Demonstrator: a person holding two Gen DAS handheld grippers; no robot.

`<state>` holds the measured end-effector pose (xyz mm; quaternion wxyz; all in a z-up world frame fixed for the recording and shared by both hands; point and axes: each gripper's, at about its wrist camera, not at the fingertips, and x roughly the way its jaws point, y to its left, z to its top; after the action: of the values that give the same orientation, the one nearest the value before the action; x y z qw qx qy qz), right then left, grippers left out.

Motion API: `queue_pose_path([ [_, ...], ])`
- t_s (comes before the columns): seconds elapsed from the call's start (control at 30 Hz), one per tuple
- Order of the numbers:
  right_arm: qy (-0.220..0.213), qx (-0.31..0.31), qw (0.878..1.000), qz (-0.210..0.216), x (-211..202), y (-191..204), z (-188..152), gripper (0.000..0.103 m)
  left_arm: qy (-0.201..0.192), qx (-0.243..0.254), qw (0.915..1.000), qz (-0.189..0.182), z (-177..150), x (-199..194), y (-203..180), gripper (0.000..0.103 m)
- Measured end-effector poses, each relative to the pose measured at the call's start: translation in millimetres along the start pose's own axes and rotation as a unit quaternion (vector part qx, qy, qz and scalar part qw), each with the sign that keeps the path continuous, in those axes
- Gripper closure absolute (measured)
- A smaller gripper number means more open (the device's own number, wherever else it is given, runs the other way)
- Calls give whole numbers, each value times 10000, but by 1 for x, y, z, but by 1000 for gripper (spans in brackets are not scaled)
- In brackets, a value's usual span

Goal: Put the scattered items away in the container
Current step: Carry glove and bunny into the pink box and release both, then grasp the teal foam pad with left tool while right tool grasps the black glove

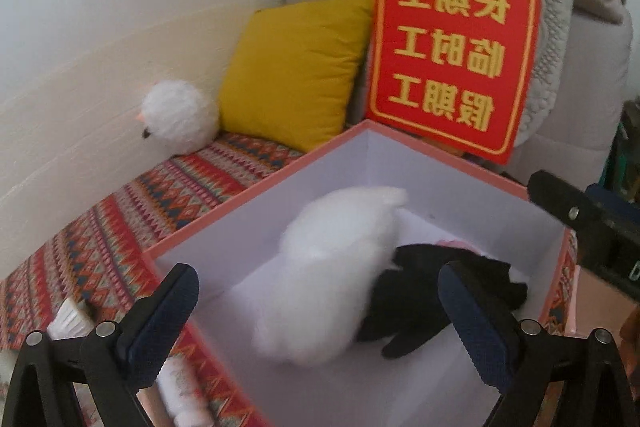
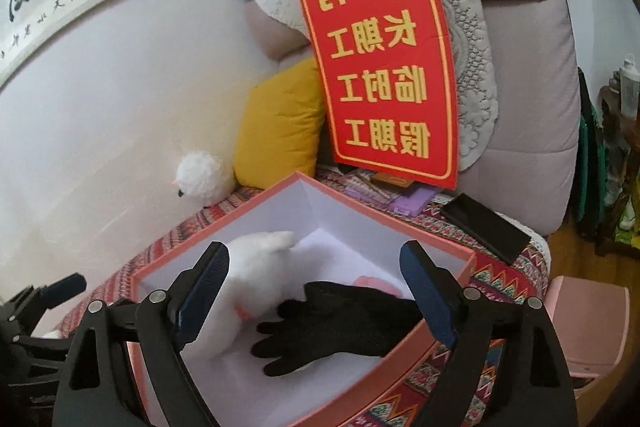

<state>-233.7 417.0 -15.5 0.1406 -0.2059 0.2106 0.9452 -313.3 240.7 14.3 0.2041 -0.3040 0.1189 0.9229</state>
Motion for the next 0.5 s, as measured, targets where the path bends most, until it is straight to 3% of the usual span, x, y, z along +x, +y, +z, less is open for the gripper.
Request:
queue_pose_path([
  [0.17, -114, -245, 9990, 348, -17, 36, -6, 12, 165, -407, 9988, 238, -29, -23, 39, 4],
  [0.27, -166, -552, 9963, 644, -30, 68, -15, 11, 305, -718, 9960, 443, -65, -46, 69, 4],
  [0.5, -30, -1664, 9737, 1557, -60, 169, -63, 7, 540, -1169, 9856, 1093, -158, -101, 137, 4],
])
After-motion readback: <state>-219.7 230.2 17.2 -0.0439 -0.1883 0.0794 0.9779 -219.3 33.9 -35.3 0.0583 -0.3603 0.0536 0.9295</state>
